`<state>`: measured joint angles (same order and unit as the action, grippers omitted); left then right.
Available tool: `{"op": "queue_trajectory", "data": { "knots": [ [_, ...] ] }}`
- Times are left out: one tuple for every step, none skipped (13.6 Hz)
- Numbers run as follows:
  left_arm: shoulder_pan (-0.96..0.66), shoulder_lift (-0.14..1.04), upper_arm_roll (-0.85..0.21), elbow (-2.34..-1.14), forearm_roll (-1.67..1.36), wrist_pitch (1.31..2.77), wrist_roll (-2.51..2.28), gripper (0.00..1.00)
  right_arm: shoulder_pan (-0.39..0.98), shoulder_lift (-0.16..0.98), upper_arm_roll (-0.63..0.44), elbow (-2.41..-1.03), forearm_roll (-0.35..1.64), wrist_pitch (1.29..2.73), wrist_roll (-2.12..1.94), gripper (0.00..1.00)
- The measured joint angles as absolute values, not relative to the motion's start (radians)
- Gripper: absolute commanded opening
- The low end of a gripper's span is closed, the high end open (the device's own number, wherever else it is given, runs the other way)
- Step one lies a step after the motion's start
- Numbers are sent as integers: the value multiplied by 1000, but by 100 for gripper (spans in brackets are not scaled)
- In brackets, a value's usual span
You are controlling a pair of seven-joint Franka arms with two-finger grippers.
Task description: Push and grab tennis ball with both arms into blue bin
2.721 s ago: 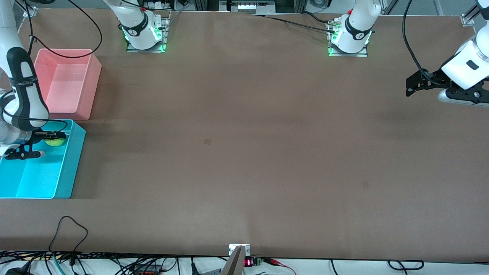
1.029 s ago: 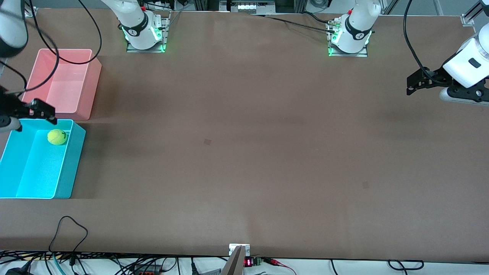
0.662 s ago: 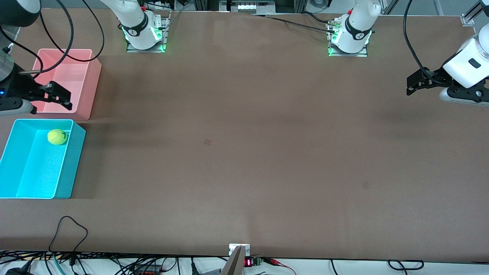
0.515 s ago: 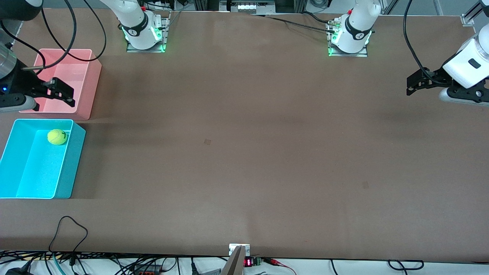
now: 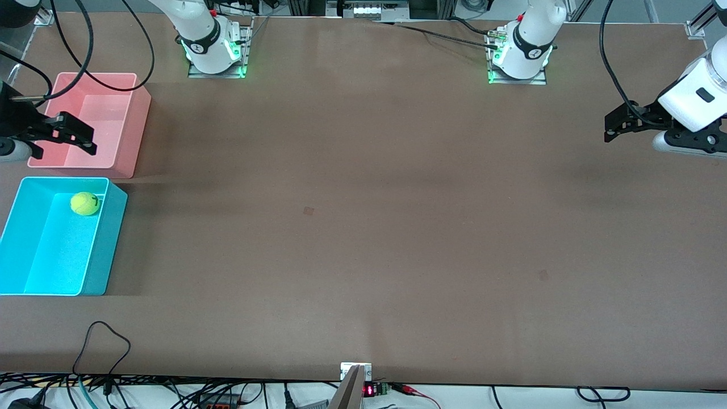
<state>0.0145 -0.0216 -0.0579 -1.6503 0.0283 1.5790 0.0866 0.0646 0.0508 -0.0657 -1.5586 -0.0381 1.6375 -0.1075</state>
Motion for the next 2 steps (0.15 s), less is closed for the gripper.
{"op": "queue_trajectory", "data": {
  "knots": [
    [14,-22,-58,-1650,28,1579,87,100,61,51,-67,-1559,-38,1637,-107,100],
    [14,-22,-58,-1650,28,1579,87,100,58,52,-67,-1559,-38,1637,-107,100]
  ]
}}
